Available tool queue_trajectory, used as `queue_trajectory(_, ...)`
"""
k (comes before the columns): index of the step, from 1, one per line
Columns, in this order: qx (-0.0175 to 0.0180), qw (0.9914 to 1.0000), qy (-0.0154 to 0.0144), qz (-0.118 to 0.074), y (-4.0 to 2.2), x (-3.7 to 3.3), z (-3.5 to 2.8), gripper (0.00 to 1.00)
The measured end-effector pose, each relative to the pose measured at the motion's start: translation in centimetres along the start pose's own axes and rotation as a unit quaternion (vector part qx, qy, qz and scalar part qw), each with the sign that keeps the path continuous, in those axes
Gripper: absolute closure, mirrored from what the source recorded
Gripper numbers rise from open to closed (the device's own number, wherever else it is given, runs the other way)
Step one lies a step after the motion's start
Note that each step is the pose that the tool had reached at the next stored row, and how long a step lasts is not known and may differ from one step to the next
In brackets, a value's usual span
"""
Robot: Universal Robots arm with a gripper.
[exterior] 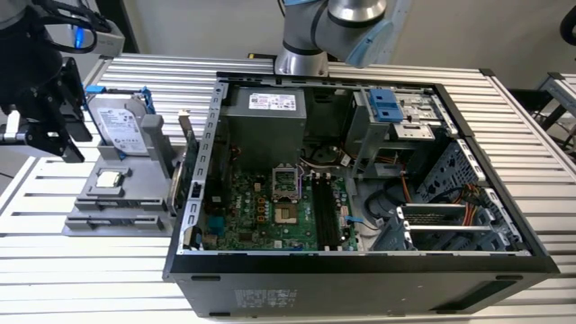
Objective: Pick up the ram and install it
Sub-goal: 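Pick up the ram and move it above insertion slot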
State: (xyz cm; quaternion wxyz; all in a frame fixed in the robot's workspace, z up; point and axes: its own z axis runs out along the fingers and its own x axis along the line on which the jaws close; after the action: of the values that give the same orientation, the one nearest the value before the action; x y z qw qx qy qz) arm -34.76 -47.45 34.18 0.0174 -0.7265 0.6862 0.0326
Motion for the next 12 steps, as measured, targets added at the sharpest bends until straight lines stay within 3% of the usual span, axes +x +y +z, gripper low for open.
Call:
queue_trajectory(5, -0.0001, 1.0, 0.0001, 0.0, 0.02, 0.03, 0.41, 0.0)
queue_trajectory(12, 0.0, 1.0, 0.0, 0.0, 0.03, 0.03, 0.49, 0.0)
